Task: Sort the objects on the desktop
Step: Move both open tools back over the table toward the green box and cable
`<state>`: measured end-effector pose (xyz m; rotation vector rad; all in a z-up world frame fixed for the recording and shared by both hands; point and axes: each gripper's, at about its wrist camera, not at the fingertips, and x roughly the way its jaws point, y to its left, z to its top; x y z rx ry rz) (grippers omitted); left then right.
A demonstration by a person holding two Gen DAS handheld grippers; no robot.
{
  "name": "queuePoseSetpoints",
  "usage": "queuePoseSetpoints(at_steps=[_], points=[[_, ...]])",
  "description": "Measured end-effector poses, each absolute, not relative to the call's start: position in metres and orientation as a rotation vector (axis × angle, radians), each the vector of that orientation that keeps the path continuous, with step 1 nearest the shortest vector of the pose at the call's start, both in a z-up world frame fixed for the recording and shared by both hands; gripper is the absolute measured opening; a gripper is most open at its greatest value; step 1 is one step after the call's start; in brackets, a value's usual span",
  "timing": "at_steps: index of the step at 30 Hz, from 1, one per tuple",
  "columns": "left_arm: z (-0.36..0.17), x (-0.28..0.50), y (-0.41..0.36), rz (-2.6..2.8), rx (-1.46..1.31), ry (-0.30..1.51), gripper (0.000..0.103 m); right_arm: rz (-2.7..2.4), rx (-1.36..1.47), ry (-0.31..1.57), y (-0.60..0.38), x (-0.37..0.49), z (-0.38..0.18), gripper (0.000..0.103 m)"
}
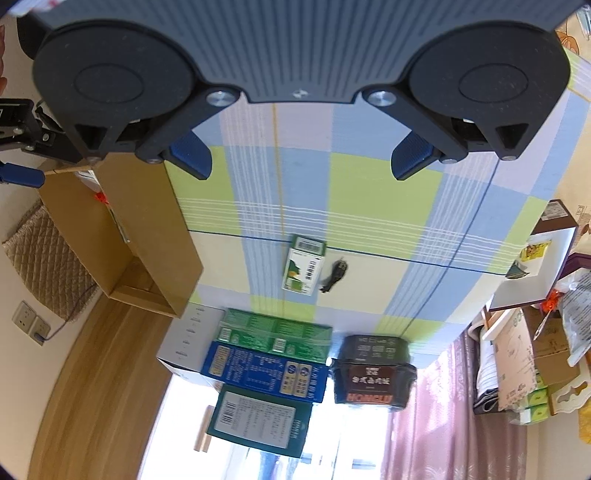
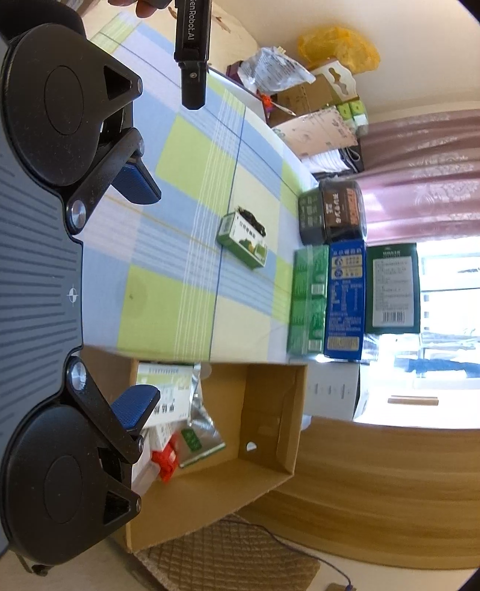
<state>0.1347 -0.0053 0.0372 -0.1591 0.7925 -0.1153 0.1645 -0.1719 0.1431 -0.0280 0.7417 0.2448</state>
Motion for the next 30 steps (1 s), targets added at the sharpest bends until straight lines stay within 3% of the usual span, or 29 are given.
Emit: queuePoseSetpoints(at_steps=[30], points=[[0.007, 0.199, 0.055, -0.069, -0.113, 0.817, 0.1, 0.353, -0.003, 0.804, -0.096, 0.244, 0.101, 0.101]])
